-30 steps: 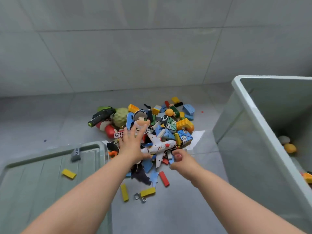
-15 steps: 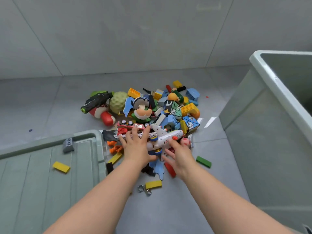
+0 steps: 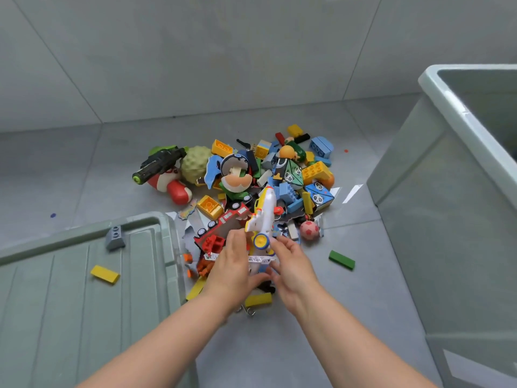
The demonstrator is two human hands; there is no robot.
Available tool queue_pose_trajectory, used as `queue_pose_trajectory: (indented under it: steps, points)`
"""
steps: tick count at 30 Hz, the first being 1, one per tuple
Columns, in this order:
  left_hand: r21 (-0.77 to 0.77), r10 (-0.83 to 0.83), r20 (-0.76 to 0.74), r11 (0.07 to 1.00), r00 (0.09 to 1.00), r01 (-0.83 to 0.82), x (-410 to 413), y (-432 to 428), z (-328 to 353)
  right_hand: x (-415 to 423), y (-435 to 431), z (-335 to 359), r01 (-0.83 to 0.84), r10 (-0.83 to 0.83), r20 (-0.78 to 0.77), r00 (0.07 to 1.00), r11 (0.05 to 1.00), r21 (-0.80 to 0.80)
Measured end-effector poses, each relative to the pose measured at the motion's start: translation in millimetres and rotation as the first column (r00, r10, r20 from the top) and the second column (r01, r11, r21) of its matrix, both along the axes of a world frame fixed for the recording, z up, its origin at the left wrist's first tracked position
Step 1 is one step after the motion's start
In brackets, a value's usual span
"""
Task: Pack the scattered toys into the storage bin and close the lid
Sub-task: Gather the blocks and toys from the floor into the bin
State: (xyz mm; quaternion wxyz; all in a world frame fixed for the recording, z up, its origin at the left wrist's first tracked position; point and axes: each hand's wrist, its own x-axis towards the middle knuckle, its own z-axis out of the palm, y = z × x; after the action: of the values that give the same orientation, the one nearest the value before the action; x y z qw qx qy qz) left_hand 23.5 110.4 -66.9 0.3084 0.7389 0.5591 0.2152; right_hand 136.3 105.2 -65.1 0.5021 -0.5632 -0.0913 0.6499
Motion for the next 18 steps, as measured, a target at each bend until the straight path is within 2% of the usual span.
queue_pose_trajectory:
  steps: [3,5,6,7,9,10,11,13,15,16,18]
  points:
    - [-0.049,-0.006,-0.018,0.999,1.000,0.006,-5.0,8.3,5.3,0.2,-12.7,-4.4,-0.159,0.140,0.193,0.971,0.983,0.089]
    - [-0.121,-0.044,-0.091,0.992,0.995,0.033,-11.8,13.8,8.6,13.9,-20.1,-5.9,-0.320,0.265,0.365,0.893,0.942,0.098]
    - [-0.154,-0.052,-0.105,0.987,0.993,0.035,-15.2,15.5,9.9,25.8,-22.8,-8.1,-0.359,0.284,0.493,0.823,0.931,0.063]
    - [-0.175,-0.048,-0.107,0.984,0.993,0.029,-16.6,16.2,10.7,42.3,-25.0,-12.8,-0.343,0.259,0.657,0.708,0.939,0.000]
    - [-0.172,-0.023,-0.107,0.985,0.994,0.004,-19.1,14.8,10.8,78.4,-25.7,-24.3,-0.203,0.215,0.889,0.405,0.969,-0.142]
    - [-0.156,-0.007,-0.087,0.988,0.996,-0.007,-19.7,13.6,9.8,95.4,-26.5,-28.3,-0.152,0.246,0.927,0.283,0.966,-0.210]
    - [-0.146,0.010,-0.048,0.989,0.999,-0.017,-20.4,12.8,9.7,109.6,-27.3,-32.8,-0.143,0.310,0.929,0.200,0.948,-0.286]
    - [-0.132,0.029,0.064,0.991,0.998,-0.020,-21.7,11.6,11.2,129.2,-28.5,-41.1,-0.215,0.451,0.890,0.068,0.878,-0.428]
    - [-0.103,0.051,0.163,0.994,0.985,-0.034,-21.8,12.9,17.5,137.4,-30.1,-46.8,-0.301,0.502,0.864,-0.048,0.817,-0.491]
    - [-0.090,0.075,0.201,0.994,0.977,-0.057,-21.9,13.8,22.2,137.9,-30.0,-47.4,-0.329,0.495,0.866,-0.074,0.807,-0.490]
    - [-0.087,0.127,0.261,0.990,0.957,-0.108,-21.5,16.0,31.2,132.4,-27.4,-45.1,-0.362,0.451,0.892,-0.034,0.826,-0.431]
